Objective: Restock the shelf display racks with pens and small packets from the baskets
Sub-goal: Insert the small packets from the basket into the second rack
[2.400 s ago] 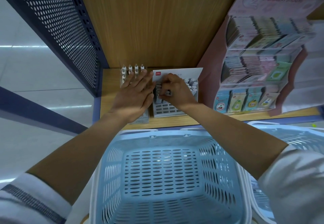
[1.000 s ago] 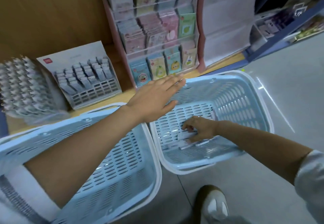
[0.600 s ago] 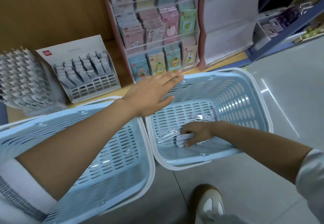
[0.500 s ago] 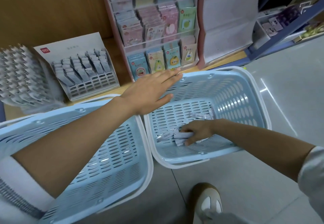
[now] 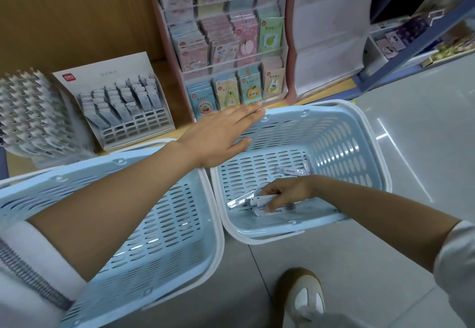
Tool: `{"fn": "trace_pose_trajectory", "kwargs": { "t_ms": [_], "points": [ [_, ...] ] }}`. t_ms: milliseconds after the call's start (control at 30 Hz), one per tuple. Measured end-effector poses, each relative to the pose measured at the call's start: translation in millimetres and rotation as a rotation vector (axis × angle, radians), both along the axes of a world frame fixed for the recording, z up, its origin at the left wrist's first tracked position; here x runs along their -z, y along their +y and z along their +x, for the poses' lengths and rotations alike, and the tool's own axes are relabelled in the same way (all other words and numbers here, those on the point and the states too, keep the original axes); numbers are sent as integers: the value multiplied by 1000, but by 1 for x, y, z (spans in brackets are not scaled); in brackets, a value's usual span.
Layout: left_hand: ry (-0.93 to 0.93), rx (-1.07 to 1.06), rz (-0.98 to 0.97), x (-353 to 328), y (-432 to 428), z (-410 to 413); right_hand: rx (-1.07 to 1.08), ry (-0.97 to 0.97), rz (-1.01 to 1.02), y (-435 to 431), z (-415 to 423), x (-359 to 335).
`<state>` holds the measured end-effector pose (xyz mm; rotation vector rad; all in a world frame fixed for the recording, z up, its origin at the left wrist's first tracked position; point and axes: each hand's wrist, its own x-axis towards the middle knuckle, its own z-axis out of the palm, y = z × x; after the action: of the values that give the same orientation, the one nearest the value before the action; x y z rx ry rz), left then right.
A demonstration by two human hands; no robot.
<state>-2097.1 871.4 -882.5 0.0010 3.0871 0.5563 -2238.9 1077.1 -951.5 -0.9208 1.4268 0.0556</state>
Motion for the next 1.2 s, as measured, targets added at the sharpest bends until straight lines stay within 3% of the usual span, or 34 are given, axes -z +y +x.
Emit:
{"fn": "trace_pose_trajectory", "kwargs": {
  "t_ms": [367, 500, 633, 833, 933, 1000, 1100, 1200],
  "points": [
    [-37, 6, -32, -4, 1, 0, 248, 57, -59, 2, -9, -36],
    [-75, 5, 65, -7, -1, -1, 486, -77, -191, -2, -29, -72],
    [58, -168, 431, -24, -7, -1, 697, -184, -424, -29, -33, -120],
    [200, -584, 1540, -69, 1, 2, 930, -67, -866, -116, 34, -146],
    [339, -955, 1953, -75, -15, 7, 957, -27, -972, -151, 69, -137],
    [377, -1067, 2082, -72, -28, 14, 971, -10, -985, -169, 87, -134],
    [419, -1197, 2079, -63, -45, 27, 939, 70, -983, -192, 108, -132],
    [499, -1280, 2121, -61, -60, 43, 911, 32, -942, -212, 126, -126]
  ]
}}
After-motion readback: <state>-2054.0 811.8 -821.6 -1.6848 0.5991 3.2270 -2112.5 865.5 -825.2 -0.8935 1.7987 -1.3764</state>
